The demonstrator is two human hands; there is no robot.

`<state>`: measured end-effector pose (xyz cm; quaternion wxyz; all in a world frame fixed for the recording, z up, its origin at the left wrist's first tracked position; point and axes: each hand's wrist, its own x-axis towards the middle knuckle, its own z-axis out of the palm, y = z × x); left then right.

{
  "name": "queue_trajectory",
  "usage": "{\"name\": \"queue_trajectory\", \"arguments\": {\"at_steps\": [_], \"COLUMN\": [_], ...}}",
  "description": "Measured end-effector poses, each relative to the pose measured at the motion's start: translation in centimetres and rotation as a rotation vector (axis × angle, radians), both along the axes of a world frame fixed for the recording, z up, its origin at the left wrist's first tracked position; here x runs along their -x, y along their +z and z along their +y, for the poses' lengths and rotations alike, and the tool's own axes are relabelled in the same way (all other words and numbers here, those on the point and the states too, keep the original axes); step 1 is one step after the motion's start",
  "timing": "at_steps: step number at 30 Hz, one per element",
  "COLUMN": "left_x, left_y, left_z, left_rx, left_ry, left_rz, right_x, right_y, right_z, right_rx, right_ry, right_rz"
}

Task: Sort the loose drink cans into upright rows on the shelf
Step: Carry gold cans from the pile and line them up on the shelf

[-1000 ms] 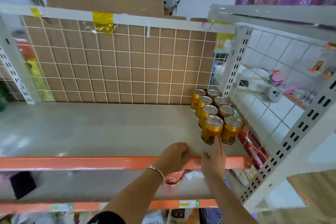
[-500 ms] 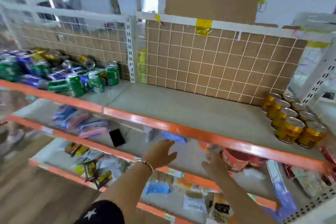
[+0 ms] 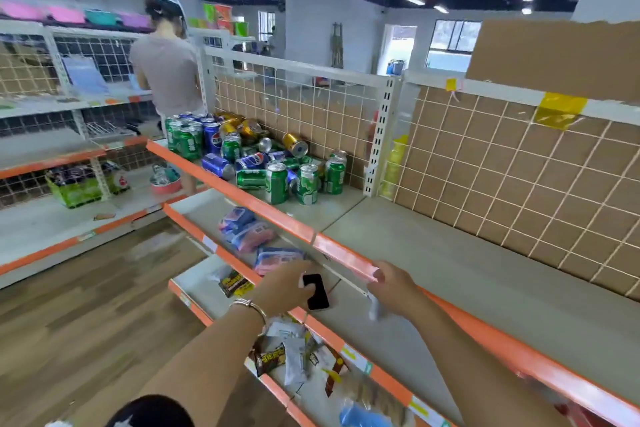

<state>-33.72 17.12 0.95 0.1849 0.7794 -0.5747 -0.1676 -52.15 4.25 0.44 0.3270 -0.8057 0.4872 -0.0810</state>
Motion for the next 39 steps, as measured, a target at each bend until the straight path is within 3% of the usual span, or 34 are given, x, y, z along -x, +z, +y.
{"name": "queue_trajectory", "arguments": {"at_steps": [4,7,9,10,12,13,15,22,31,39], "left_x": [-4.5,-9.1,-12.5,-13.7,-15.4,-15.6,-17.2,-25.2,-37.5,-51.0], "left_y": [0.2,0.6,0.4,1.3,2.6,2.9,3.0,3.4,4.0,4.7], "left_z": [-1.5,-4.3,-6.5,-7.3,-8.4,-9.0,-10.3,-14.0,-19.3,-25.8], "left_rx": [-0.046,-0.064,0.017,0.04,0.022,0.003,0.005,0.086,0.219,0.347], "left_ry": [0.063,0.065,0.159,0.276,0.288,0.357,0.291,0.4,0.469,0.523], "left_rz": [-0.012,-0.126,-0.146,-0.023,-0.035,0.096,-0.023,-0.002,0.128,0.378], "right_x": [-6.3,-10.9,-13.9,-15.2,-17.8,-19.0,-21.1,-28.2,-41.0,-53.2], "right_y": [0.0,0.8,1.8,2.2,3.2,3.7,4.6,6.7,6.7,6.9], "right_z": [-3.3,-6.4,-8.5,-9.6,-11.9,-13.0,-14.5,-17.3,-21.3,-27.1], "right_rx": [0.026,0.033,0.055,0.067,0.102,0.123,0.155,0.253,0.155,-0.174], "right_ry": [0.071,0.092,0.133,0.153,0.187,0.193,0.179,0.204,0.174,-0.02], "right_rz": [0.011,-0.058,-0.108,-0.118,-0.146,-0.175,-0.241,-0.389,-0.436,-0.311]}}
